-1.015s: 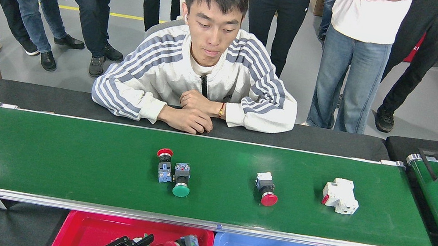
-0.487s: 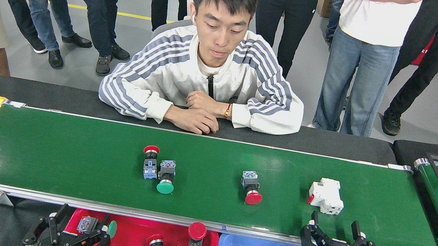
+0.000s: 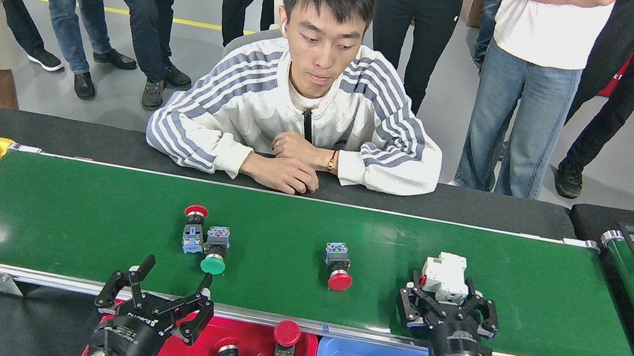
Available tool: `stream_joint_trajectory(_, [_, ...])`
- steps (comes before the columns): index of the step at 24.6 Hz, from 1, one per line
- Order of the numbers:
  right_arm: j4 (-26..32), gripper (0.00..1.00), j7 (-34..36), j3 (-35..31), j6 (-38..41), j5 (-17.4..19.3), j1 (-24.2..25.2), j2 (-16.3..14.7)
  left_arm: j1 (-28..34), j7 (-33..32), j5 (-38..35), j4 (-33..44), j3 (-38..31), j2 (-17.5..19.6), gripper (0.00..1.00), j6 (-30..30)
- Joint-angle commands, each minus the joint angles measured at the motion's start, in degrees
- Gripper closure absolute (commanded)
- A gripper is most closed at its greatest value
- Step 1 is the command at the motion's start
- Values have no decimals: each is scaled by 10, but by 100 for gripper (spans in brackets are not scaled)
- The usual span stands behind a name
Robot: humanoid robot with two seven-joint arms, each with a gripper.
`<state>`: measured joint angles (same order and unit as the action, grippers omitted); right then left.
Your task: Pick switch part from conveyor to tray
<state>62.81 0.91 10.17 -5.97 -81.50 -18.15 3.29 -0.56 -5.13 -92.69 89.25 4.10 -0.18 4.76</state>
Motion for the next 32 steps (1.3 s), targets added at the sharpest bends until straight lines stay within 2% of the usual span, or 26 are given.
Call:
stream_joint_trajectory(1, [-5,79,-5,15,-6,3,-16,-7,-15,1,-2,-13,-3,-2,0,-5])
stream_joint_trajectory(2, [-4,90,-6,18,-5,4,-16,-12,-22,1,-2,-21,-4,-2,0,-5])
stream_joint_trajectory(3, [-3,94,-6,18,-4,4,-16,-14,-27,1,-2,-29,-6,-2,0,-6])
stream_joint_trajectory(5, [0,98,-6,20,-4,5,-15,-14,-41,1,-2,-48,-10,-1,0,-15])
stream_joint_trajectory(7, [19,98,-2,21,10,4,-9,-14,-52,1,-2,-60,-14,1,0,-22])
stream_joint_trajectory(9, [93,98,1,21,42,5,33,-15,-59,1,-2,-74,-23,2,0,-23])
stream_joint_trajectory(11, [198,98,1,20,91,5,117,-28,-66,1,-2,-82,-37,4,0,-22])
stream_joint_trajectory(12, [254,93,1,20,118,6,167,-42,-71,1,-2,-85,-39,6,0,-21])
stream_joint_trajectory(13, [304,70,1,20,140,6,219,-50,-73,1,-2,-89,-39,6,0,-21])
stream_joint_trajectory(14, [339,13,1,20,147,5,268,-50,-75,1,-2,-96,-40,6,0,-21])
stream_joint_trajectory(15, [352,0,1,20,147,4,294,-49,-78,1,-2,-101,-40,5,0,-22])
stream_joint_trajectory(16, [356,0,3,21,150,4,318,-49,-84,1,-2,-109,-42,5,0,-23])
stream_joint_trajectory(17, [356,0,6,23,151,3,321,-48,-93,1,-2,-120,-44,5,0,-23])
stream_joint_trajectory(23, [355,0,7,32,147,4,310,-42,-172,1,-2,-224,-57,11,0,-63])
stream_joint_trajectory(24, [356,0,7,28,143,6,302,-32,-188,1,-1,-246,-57,15,0,-72])
stream_joint_trajectory(26, [356,0,14,-4,128,10,298,-22,-204,2,-1,-273,-59,21,0,-84])
stream_joint_trajectory(29, [352,0,18,-89,140,20,286,-36,-223,3,-1,-310,-59,32,0,-119])
stream_joint_trajectory(30, [344,0,18,-120,148,41,284,-51,-228,6,0,-319,-59,37,4,-126])
stream_joint_trajectory(31, [334,0,18,-140,156,60,282,-65,-230,7,1,-323,-59,40,12,-127])
stream_joint_trajectory(32, [325,0,18,-153,162,80,280,-79,-228,9,5,-322,-59,42,34,-120])
